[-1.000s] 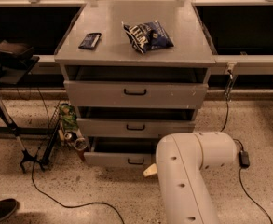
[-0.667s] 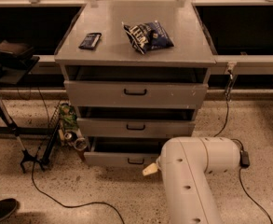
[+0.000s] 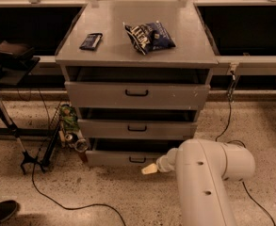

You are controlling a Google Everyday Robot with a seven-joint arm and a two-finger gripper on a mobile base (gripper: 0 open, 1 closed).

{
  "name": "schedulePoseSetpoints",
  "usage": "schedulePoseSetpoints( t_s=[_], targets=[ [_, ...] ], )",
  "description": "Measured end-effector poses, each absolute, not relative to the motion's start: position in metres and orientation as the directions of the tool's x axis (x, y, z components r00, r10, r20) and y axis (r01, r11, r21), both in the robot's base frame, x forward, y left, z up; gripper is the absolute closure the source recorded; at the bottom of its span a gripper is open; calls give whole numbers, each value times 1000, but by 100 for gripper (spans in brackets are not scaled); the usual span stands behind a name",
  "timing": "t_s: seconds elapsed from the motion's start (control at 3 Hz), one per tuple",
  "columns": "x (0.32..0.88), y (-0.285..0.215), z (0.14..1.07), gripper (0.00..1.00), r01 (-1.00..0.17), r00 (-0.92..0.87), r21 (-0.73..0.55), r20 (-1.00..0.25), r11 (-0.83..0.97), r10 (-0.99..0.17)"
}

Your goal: Close bottom drawer

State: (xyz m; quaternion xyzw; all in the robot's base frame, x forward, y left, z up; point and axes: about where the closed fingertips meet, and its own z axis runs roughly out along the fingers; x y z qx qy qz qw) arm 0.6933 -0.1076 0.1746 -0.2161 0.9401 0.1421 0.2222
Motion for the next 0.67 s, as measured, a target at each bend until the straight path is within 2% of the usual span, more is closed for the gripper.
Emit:
schedulePoseSetpoints(
  t_s=[0.67],
  targets=[
    [706,-86,182,0,-498,-742,144,-581,855,-334]
  ],
)
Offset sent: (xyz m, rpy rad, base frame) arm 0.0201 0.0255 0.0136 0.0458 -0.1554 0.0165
